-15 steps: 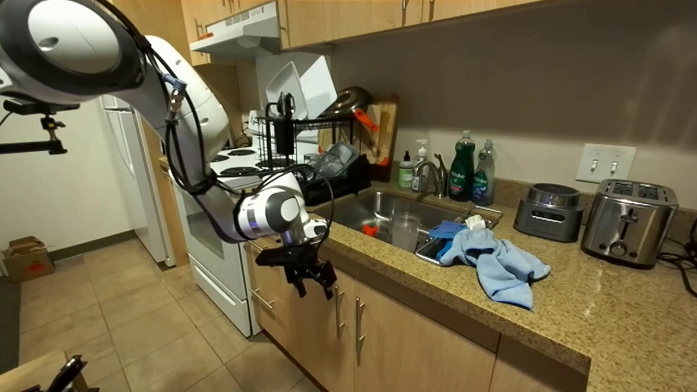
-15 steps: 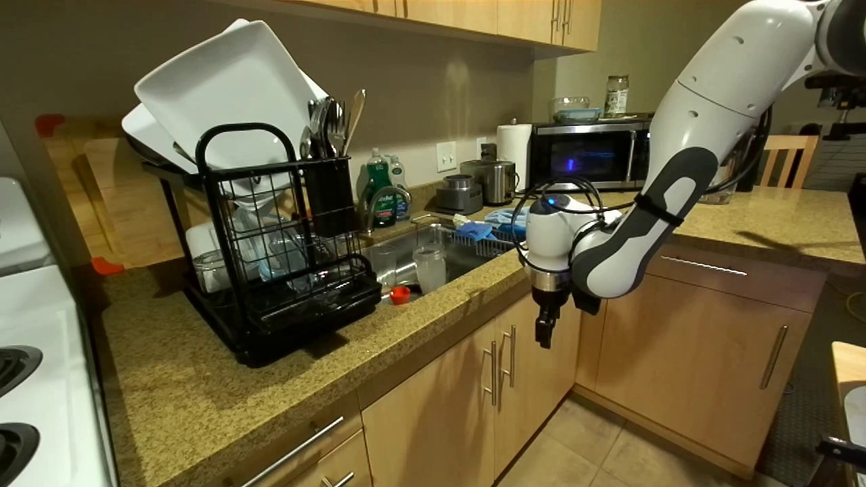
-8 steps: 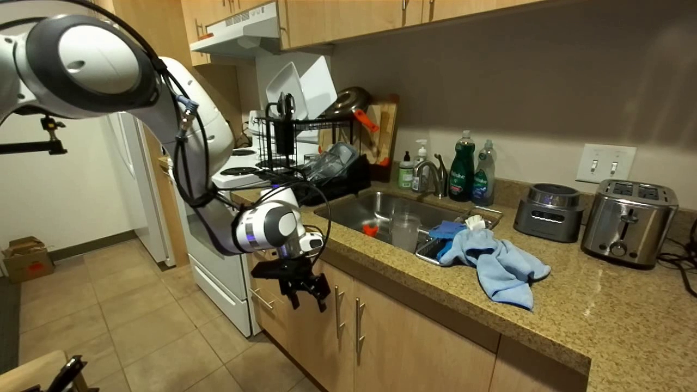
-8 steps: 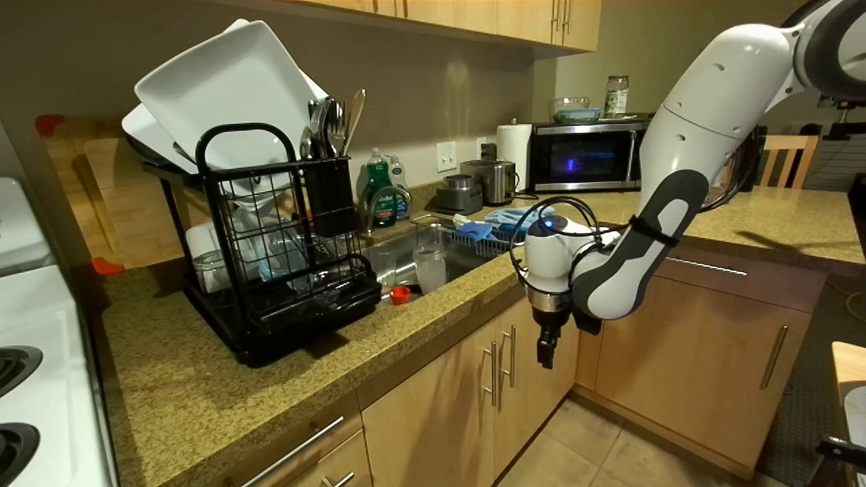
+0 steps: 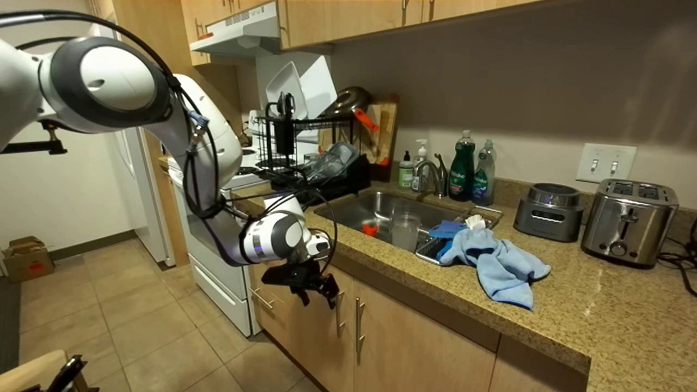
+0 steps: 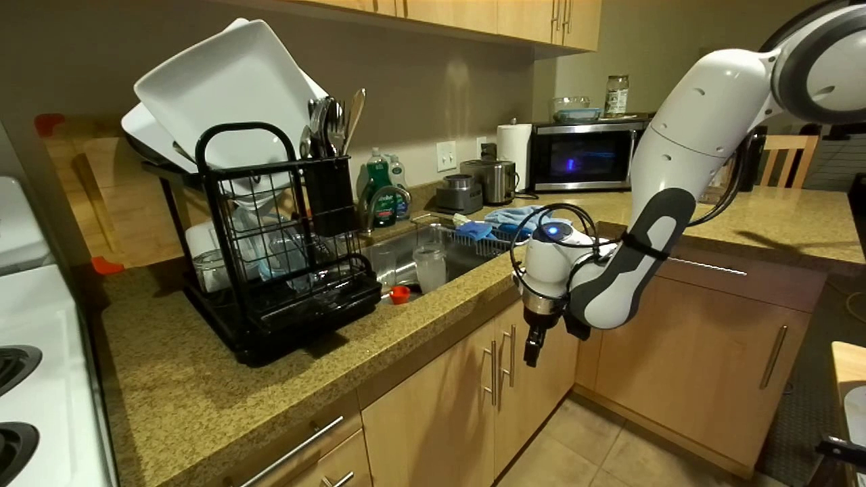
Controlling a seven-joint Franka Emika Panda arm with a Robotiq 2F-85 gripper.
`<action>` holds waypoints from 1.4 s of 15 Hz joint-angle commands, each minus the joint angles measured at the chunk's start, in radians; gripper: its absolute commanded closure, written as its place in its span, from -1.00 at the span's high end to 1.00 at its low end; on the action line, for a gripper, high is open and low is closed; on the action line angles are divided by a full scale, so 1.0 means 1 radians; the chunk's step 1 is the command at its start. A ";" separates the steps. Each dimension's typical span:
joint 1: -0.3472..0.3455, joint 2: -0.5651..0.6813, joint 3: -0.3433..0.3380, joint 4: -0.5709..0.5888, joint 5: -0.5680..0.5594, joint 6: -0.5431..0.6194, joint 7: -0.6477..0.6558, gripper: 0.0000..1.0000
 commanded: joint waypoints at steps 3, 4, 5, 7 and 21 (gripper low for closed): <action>-0.009 0.038 0.011 0.031 0.051 0.078 -0.082 1.00; -0.014 0.043 0.019 0.038 0.058 0.081 -0.092 1.00; -0.018 0.048 0.024 0.047 0.065 0.084 -0.102 1.00; -0.019 0.061 0.028 0.062 0.072 0.103 -0.119 1.00; -0.104 0.151 0.094 0.137 0.071 0.208 -0.336 1.00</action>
